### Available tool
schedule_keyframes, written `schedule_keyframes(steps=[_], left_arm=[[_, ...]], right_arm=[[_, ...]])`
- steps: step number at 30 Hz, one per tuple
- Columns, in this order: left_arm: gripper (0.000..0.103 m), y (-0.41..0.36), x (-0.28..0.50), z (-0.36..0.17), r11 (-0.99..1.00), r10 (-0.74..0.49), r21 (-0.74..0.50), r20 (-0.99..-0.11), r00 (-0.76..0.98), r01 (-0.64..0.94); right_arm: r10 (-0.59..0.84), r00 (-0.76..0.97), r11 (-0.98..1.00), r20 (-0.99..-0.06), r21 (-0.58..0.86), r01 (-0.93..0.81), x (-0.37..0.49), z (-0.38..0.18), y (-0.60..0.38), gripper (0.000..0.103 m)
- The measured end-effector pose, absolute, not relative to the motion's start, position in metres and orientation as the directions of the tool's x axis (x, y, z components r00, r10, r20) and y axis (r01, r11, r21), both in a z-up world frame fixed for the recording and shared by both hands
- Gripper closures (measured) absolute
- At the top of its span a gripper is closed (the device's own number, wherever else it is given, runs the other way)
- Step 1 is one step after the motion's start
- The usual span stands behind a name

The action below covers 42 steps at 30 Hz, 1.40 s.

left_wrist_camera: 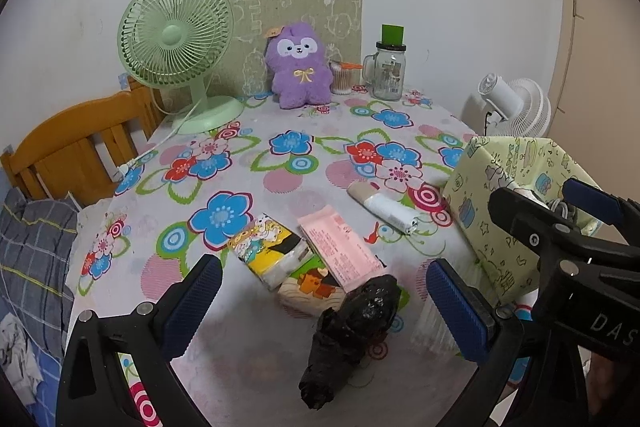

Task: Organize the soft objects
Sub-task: 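Withdraw both tools from the box back over the table, then grasp the black wrapped umbrella with the left tool while the right tool grasps the clear plastic sheet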

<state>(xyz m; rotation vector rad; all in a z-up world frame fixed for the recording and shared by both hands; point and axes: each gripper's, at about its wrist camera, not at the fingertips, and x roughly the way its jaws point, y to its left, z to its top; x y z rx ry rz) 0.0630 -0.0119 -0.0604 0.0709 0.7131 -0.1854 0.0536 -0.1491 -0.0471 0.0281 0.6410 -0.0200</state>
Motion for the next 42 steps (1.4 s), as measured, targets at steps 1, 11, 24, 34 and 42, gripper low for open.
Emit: schedule_keyframes(steps=[1,11,24,34,42], left_arm=[[0.000,-0.011,0.063,-0.061,0.981,-0.146,0.000,-0.657,0.739,0.194],[0.001,0.000,0.062,-0.080,0.979,-0.165,-0.026,-0.675,0.719,0.201],[0.010,-0.002,0.062,-0.106,0.979,-0.156,-0.019,-0.714,0.682,0.204],[0.028,-0.008,0.063,-0.122,0.974,-0.165,-0.019,-0.739,0.653,0.224],[0.061,-0.010,0.065,-0.126,0.971,-0.201,-0.067,-0.748,0.632,0.229]], right_arm=[[-0.011,0.802,0.999,-0.597,0.019,0.028,0.053,-0.048,-0.148,0.009],[-0.003,0.786,1.000,-0.618,0.012,0.013,0.052,-0.067,-0.133,0.009],[0.005,0.752,1.000,-0.659,0.019,0.009,0.053,-0.090,-0.122,0.009],[0.005,0.719,1.000,-0.694,0.023,0.015,0.058,-0.107,-0.119,0.009],[-0.012,0.690,0.999,-0.724,0.023,0.043,0.064,-0.121,-0.123,0.013]])
